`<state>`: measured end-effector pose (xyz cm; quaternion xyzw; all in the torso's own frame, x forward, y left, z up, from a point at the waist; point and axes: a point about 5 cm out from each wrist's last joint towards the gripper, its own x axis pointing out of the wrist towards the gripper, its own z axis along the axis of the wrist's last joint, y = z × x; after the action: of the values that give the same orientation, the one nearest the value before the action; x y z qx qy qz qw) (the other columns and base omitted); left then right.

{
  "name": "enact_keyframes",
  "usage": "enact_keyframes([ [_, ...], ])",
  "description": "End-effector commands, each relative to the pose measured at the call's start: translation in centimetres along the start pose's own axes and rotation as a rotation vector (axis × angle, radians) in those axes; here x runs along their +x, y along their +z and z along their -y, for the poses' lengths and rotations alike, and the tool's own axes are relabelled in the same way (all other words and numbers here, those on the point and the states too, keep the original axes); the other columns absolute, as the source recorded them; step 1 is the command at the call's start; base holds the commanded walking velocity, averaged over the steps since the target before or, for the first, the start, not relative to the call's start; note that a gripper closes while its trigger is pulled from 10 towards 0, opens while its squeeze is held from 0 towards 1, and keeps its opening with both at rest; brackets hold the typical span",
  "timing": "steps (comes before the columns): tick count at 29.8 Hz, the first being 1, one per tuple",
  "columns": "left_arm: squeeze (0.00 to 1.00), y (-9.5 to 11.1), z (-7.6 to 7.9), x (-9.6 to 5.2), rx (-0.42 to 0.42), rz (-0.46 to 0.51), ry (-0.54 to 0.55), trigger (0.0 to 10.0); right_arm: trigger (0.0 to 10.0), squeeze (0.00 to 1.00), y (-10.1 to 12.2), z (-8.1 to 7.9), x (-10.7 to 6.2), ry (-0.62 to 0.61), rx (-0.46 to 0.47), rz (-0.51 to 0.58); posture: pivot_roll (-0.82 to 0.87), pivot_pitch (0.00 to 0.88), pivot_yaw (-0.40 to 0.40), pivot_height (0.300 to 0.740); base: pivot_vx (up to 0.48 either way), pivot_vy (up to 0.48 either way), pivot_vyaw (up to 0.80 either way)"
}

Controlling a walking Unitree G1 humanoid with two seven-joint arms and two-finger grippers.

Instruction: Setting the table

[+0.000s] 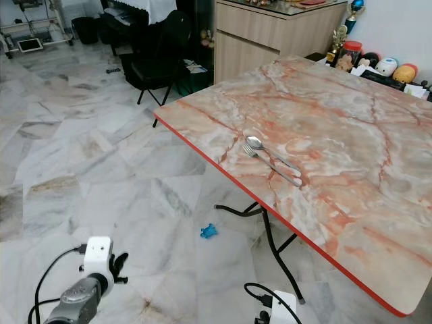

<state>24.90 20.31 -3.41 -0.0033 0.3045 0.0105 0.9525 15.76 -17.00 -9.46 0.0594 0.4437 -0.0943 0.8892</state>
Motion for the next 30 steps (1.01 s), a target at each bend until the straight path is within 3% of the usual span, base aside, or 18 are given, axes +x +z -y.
enact_keyframes([
  [1, 0.0, -1.1, -0.2, -0.1, -0.019, -0.069, 0.014, 10.0, 10.0, 0.0, 0.0, 0.1, 0.0, -0.006, -0.004, 0.007, 0.06, 0.0, -0.01, 0.74, 0.0, 0.0, 0.0],
  [3, 0.0, -2.7, -0.2, -0.6, 0.013, -0.14, 0.016, 10.0, 10.0, 0.0, 0.0, 0.1, 0.0, -0.01, -0.002, 0.006, 0.06, 0.0, -0.006, 0.74, 0.0, 0.0, 0.0],
  [6, 0.0, -3.6, -0.2, -0.9, 0.019, -0.172, 0.017, 10.0, 10.0, 0.0, 0.0, 0.1, 0.0, -0.011, -0.001, 0.007, 0.05, 0.0, -0.004, 0.74, 0.0, 0.0, 0.0],
  [14, 0.0, -5.9, -1.1, -2.0, -0.041, -0.234, 0.067, 10.0, 10.0, 0.0, -0.2, 0.0, -0.1, -0.007, -0.002, 0.004, 0.06, 0.0, -0.005, 0.74, 0.0, 0.0, 0.0],
  [24, 0.0, -6.3, -1.5, -2.2, -0.081, -0.242, 0.09, 10.0, 10.0, 0.0, -0.1, 0.1, -0.1, -0.013, 0.003, 0.008, 0.05, 0.0, -0.006, 0.74, 0.0, 0.0, 0.0],
  [30, 0.0, -6.2, -1.5, -2.2, -0.085, -0.239, 0.096, 10.0, 10.0, 0.0, -0.2, 0.1, -0.1, -0.017, 0.024, 0.003, 0.06, 0.0, -0.007, 0.74, 0.0, 0.39, 0.0],
])
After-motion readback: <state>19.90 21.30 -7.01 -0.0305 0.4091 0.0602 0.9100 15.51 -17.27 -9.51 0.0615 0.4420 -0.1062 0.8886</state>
